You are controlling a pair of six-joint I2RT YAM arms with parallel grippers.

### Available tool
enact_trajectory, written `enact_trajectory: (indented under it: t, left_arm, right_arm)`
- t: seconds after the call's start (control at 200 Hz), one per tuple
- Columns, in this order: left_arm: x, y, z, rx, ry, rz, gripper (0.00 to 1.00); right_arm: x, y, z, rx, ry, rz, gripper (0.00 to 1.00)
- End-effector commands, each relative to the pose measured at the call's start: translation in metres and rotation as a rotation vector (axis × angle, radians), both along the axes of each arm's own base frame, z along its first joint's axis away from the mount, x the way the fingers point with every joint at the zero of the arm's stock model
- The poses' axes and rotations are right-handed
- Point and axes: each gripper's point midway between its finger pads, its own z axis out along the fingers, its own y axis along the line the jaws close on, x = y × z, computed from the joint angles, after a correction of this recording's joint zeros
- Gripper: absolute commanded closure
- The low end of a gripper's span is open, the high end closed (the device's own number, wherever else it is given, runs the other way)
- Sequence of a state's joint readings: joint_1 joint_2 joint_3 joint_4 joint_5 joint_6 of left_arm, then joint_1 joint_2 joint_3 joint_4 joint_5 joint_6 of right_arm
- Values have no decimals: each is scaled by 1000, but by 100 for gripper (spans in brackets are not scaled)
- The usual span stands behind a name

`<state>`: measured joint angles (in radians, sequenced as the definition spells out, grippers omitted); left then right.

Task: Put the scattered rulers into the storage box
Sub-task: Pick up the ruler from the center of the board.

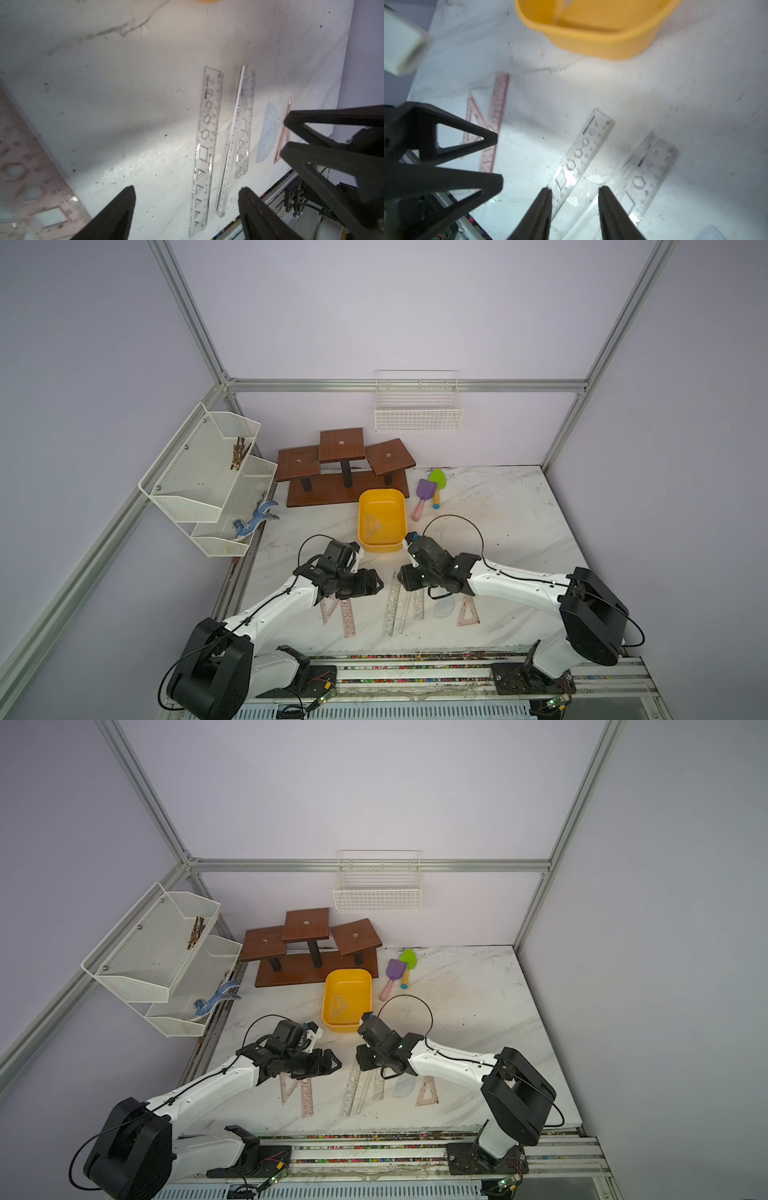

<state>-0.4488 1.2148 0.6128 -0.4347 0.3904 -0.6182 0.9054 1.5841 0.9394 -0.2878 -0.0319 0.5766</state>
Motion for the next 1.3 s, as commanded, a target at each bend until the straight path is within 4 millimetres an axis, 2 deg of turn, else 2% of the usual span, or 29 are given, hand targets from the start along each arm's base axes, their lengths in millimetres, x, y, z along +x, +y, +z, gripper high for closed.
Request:
enact_trajectory:
  t: [0.0, 0.12, 0.36, 0.525, 0.825, 1.095, 1.295]
  left_arm:
    - [1, -20, 18, -118, -63, -28, 17]
    - [-7, -19, 9, -119, -46, -22, 17]
    - [-11, -14, -1, -115, -29, 7, 18]
    - [-13, -14, -7, -116, -24, 13, 18]
    - [-13, -14, -14, -127, -24, 20, 21]
    - [-16, -9, -21, -137, -21, 49, 22]
    - [-16, -4, -24, -126, -25, 73, 23]
  right_arm:
    - [-11, 10, -2, 86, 14, -19, 57]
    - [-22, 11, -12, 86, 28, 1, 57]
    - [-23, 21, -13, 92, 14, 18, 59]
    - [-24, 29, -28, 77, 47, 34, 63]
    - [-27, 40, -50, 71, 97, 66, 63]
    - [-19, 55, -54, 63, 86, 104, 64]
    - [-8, 69, -49, 84, 32, 136, 64]
